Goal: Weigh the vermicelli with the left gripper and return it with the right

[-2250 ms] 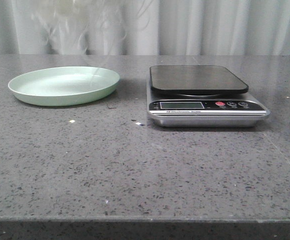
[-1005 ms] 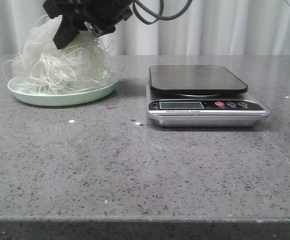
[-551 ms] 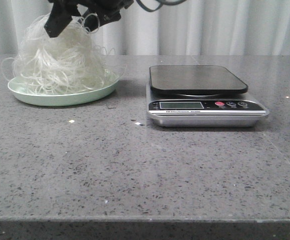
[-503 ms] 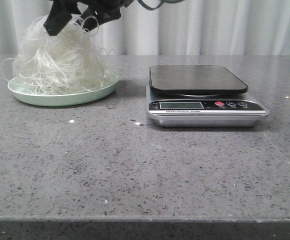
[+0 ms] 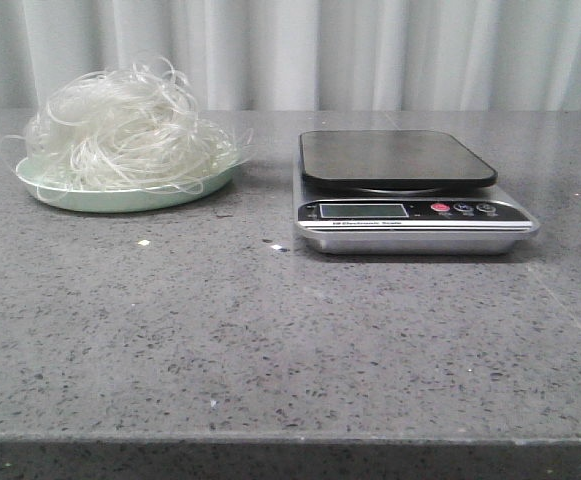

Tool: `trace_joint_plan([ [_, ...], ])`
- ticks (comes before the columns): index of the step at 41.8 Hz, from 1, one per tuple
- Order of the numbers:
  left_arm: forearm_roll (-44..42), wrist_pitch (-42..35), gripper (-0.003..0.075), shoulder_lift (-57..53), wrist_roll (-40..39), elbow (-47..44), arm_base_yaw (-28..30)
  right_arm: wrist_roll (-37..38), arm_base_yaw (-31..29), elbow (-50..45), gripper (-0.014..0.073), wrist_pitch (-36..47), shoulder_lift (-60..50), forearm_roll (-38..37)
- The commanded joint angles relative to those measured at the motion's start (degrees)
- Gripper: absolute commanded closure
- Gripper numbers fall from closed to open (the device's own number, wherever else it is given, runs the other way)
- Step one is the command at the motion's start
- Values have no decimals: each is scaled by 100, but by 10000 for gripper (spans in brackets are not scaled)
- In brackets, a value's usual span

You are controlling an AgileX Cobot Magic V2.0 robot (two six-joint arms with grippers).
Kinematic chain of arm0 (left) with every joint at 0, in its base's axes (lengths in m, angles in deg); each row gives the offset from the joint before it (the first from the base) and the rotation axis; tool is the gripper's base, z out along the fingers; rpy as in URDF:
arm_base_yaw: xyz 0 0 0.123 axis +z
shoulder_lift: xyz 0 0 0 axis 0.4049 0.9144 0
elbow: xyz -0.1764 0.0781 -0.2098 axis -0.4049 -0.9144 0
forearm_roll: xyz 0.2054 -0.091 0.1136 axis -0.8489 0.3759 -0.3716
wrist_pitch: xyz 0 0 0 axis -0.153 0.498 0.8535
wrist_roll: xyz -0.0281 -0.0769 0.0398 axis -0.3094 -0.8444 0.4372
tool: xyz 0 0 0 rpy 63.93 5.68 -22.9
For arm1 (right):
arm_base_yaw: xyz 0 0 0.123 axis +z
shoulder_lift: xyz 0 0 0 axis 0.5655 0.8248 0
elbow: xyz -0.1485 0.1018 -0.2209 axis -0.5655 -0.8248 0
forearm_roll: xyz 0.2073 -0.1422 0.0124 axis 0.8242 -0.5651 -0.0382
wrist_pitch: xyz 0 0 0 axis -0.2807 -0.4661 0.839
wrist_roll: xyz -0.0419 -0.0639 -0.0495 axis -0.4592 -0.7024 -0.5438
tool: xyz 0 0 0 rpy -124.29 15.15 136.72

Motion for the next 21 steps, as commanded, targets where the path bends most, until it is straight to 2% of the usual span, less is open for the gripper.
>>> trace_joint_plan([
  [1, 60, -427, 583, 7, -47, 166, -35, -67, -333, 210, 365, 91, -549, 132],
  [3, 60, -427, 583, 7, -47, 166, -35, -67, -489, 210, 449, 44, -627, 132],
  [12, 60, -427, 583, 7, -47, 166, -35, 85, -1333, 210, 440, -21, -957, 132],
  [18, 60, -427, 583, 7, -47, 166, -35, 734, -1981, 137, 440, -21, -1215, 132],
  [21, 60, -427, 583, 7, -47, 166, -35, 829, -2205, -35, 440, 36, -1362, 132],
])
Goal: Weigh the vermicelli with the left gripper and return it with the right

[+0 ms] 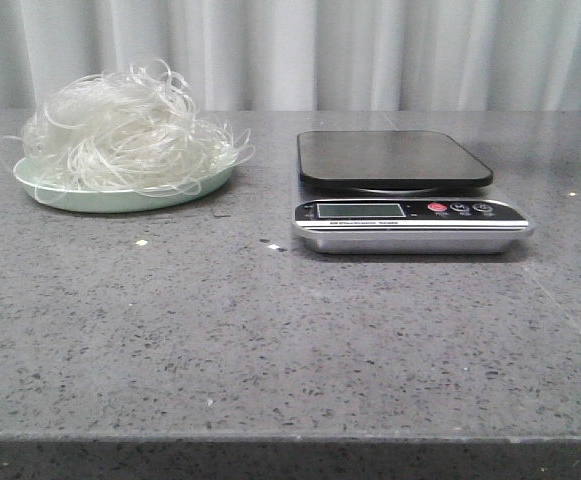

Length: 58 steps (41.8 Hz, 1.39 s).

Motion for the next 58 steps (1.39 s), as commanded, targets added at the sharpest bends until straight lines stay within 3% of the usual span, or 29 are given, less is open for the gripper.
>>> trace_joint_plan([
  [1, 60, -427, 583, 7, -47, 166, -35, 189, -332, -62, 440, 311, -542, 132],
  [8, 60, -427, 583, 7, -47, 166, -35, 184, -669, -1110, 440, 1022, -1192, 132],
  [28, 60, -427, 583, 7, -47, 166, -35, 142, -684, -5044, 440, 3801, -3741, 132],
  [46, 60, -427, 583, 7, -47, 166, -35, -144, -684, -7792, 440, 4735, -6362, 130],
  [58, 60, -427, 583, 7, -47, 166, -35, -149, -684, -8790, 440, 4765, -7591, 130],
])
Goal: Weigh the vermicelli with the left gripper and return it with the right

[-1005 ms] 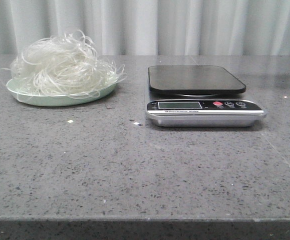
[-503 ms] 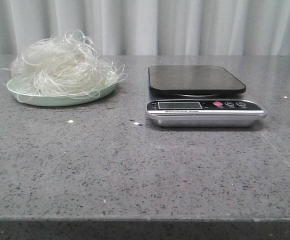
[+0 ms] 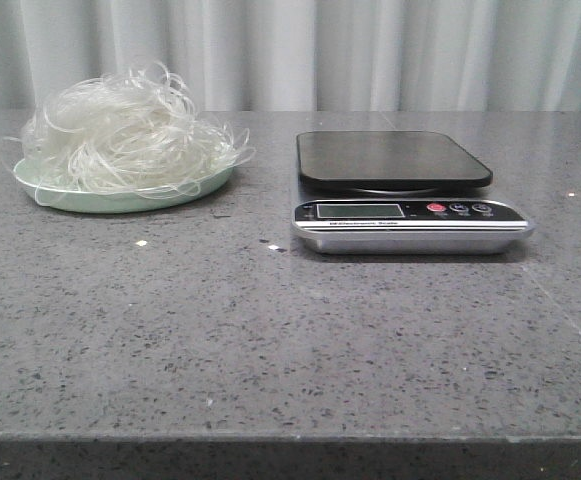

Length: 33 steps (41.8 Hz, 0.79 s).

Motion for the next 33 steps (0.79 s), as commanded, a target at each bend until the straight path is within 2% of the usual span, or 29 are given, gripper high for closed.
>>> trace_joint_plan([
  [1, 60, -427, 583, 7, -37, 166, -35, -69, -40, -62, 440, 411, -242, 50],
  [33, 60, -427, 583, 7, -37, 166, -35, -69, -40, -129, 442, 254, -328, 55],
])
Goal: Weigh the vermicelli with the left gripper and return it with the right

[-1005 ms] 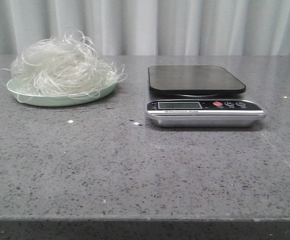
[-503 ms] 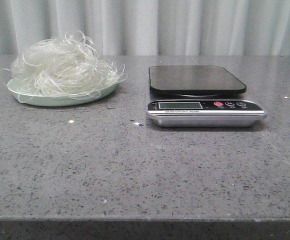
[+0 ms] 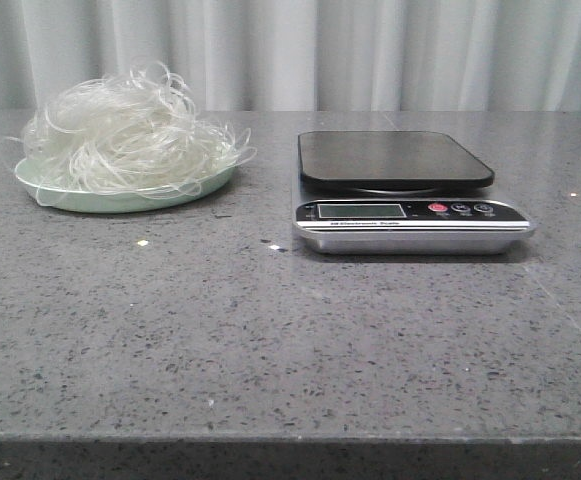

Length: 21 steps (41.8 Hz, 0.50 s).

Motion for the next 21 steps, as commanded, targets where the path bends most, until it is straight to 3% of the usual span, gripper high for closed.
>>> trace_joint_plan([
  [1, 60, -427, 583, 7, -37, 166, -35, -58, -40, 154, 442, 299, 20, 34],
  [11, 60, -427, 583, 7, -37, 62, -35, -58, -40, 154, 442, 299, 20, 34],
  [16, -79, -427, 583, -579, -51, -419, 89, -58, -40, 154, 442, 299, 20, 34],
  [21, -413, -427, 583, -1108, -610, -834, 303, -58, -40, 154, 442, 299, 20, 34],
])
